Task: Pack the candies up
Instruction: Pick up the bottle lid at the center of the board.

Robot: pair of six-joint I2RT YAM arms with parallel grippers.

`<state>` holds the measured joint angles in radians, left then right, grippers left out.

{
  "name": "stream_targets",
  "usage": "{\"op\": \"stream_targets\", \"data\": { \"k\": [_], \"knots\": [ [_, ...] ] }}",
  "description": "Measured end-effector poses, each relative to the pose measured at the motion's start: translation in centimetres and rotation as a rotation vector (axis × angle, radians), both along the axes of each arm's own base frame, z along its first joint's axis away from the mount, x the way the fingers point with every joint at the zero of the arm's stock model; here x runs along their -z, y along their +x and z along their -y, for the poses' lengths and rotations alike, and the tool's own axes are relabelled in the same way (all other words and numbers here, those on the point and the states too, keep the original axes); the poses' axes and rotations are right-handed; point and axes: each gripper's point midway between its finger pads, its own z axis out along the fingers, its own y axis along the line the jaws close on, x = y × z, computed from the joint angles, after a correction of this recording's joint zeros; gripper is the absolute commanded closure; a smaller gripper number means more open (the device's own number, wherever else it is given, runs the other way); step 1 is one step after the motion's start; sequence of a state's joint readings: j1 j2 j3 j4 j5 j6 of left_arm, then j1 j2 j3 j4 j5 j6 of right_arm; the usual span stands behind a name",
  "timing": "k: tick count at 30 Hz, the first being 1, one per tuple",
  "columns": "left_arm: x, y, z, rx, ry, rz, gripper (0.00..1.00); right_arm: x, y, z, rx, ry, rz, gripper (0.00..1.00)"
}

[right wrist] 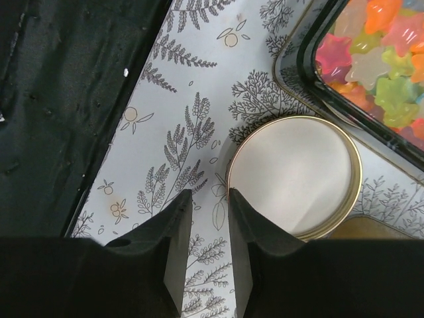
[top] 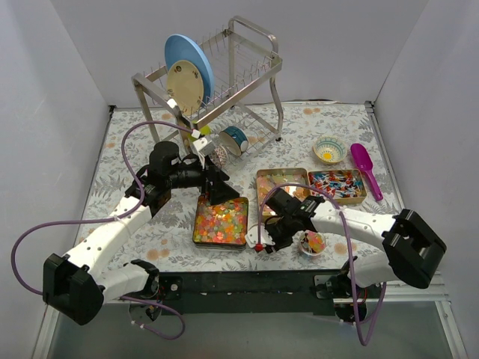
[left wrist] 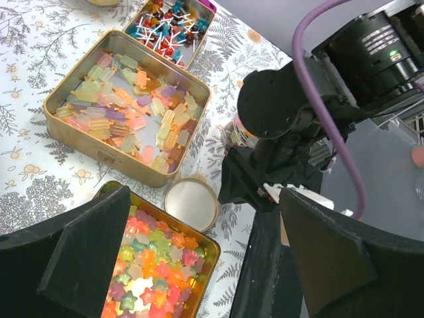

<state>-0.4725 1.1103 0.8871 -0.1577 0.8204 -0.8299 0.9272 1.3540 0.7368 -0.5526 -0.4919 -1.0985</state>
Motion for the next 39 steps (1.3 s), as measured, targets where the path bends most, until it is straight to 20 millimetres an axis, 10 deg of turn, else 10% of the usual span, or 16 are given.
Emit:
{"op": "stream_targets", "data": {
  "k": [10,17,23,27,32,39],
  "knots": [
    [-0.3,0.5,-0.3,-0.02,-0.012,-0.003,0.05,2.1,0.8,-0.1,-0.012,-0.033,0.025,0.64],
    [-0.2,0.5,-0.3,-0.019,-0.022,-0.008,0.05,2.2,1.2,-0.3,-0.014,-0.028,0.043,0.99],
    [-0.6,0.6,-0.1,-0.023,-0.042,-0.005,0.02,1.4,0.6,0.3,-0.014,-0.067,0.01,0.99],
    [-0.8,1.1,0.2,-0.059,-0.067,-0.027,0.02,-3.1,0.5,-0.3,0.012,-0.042,-0.014,0.99],
    [-1.9,1.9,2.4,-0.066,-0.112,-0.073,0.02,-13.3,1.2,-1.6,0.116,0.134,0.06,0.99],
    [-8.8,6.2,6.6,-0.081,-0.291,-0.202,0.02,-22.0,4.1,2.6,0.456,0.355,0.283,0.99]
  ]
}}
